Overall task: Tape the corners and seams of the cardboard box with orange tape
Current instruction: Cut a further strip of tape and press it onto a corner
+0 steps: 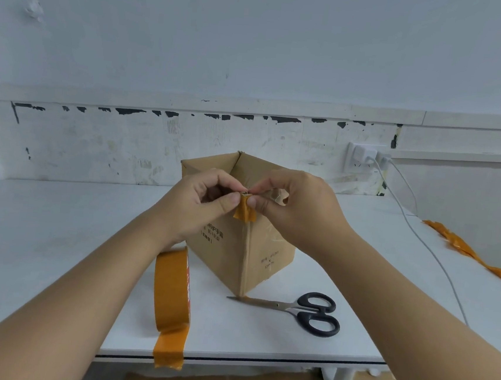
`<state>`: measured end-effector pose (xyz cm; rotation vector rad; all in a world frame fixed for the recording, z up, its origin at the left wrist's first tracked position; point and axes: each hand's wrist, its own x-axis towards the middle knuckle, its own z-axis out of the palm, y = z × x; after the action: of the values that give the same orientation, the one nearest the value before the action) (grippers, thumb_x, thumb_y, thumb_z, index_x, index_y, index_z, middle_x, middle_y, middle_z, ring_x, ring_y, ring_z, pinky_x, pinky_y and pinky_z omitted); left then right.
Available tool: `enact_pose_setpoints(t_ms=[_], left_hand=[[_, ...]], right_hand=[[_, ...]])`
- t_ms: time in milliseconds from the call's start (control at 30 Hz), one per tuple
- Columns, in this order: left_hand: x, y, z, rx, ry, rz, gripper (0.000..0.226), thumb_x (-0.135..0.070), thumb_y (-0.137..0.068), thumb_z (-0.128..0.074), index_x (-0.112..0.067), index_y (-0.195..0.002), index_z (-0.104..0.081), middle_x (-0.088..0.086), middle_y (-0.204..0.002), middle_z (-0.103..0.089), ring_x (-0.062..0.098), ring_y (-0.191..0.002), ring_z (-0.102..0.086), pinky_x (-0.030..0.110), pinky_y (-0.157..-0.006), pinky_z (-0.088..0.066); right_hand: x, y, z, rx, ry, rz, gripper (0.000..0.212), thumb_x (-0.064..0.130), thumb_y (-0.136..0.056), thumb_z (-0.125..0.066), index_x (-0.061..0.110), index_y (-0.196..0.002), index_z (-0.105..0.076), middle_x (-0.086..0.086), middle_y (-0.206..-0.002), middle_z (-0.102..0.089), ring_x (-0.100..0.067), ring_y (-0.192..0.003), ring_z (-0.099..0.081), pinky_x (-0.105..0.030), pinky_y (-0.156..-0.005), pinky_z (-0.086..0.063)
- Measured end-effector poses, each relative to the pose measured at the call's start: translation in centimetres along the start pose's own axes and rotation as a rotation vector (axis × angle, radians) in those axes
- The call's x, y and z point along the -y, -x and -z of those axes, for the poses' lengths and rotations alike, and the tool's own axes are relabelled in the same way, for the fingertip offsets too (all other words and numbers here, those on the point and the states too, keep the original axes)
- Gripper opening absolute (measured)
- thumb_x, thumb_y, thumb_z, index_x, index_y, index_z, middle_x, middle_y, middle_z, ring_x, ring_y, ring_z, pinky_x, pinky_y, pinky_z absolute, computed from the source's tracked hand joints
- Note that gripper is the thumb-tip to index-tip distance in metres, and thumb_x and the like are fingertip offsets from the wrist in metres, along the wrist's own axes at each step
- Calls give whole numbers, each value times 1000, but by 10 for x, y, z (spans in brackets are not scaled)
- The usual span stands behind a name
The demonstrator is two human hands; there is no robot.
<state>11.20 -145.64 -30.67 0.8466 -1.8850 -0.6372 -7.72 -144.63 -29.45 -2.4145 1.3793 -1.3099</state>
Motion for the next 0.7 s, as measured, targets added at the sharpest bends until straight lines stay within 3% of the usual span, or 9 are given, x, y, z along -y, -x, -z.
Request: enact_pose_setpoints(t_ms=[133,233,300,367,433,567,700], left_hand=[[3,0,4,25,-31,-4,15,-20,-88,-60,-28,-97,-66,-11,-85,-68,3,-81,-62,12,-73,-49],[7,3,9,69,-58,-9,19,-29,-86,-63,-42,-99,-65,-10,-93,-65,8,-87,-61,16,-77,-50],[9,1,10,75,-116,-7,24,-33,-80,-70,-47,-98,-62,-10,-91,-60,9,-81,-56,22,-75,-51],[11,-1,10,53,-195,-15,34,-27,-76,-75,-51,-95,-60,-10,-89,-57,6,-74,-52,28,-74,-49],[12,-3,8,33,-262,-35,38,-28,-73,-77,-54,-93,-57,-10,-83,-54,1,-69,-50,25,-72,-47],[12,-4,4,-10,-267,-35,33,-50,-62,-72,-55,-90,-56,-4,-73,-50,0,-63,-46,14,-64,-43],[13,-5,6,-15,-288,-31,37,-56,-58,-70,-54,-92,-56,-6,-71,-50,3,-63,-46,17,-63,-44]], right_hand=[[0,1,1,-2,17,22,4,36,-82,-70,34,-85,-71,16,-74,-62,1,-73,-52,-3,-63,-33],[-2,2,5,38,-3,47,10,36,-83,-69,32,-92,-72,20,-81,-65,5,-82,-52,-6,-70,-37],[-4,3,8,71,-7,69,14,37,-83,-69,34,-97,-71,25,-86,-63,14,-82,-51,-4,-73,-37],[-6,3,8,89,3,93,22,38,-81,-72,34,-103,-70,27,-93,-63,13,-83,-51,-4,-76,-37],[-8,2,5,72,31,118,28,38,-77,-76,32,-103,-69,30,-90,-59,11,-84,-47,-4,-78,-34],[-8,0,-2,11,68,171,29,31,-72,-80,23,-97,-67,30,-77,-46,3,-77,-38,-1,-75,-28],[-8,-1,-3,-12,88,201,29,31,-72,-80,22,-96,-67,28,-75,-44,1,-79,-37,-7,-71,-29]])
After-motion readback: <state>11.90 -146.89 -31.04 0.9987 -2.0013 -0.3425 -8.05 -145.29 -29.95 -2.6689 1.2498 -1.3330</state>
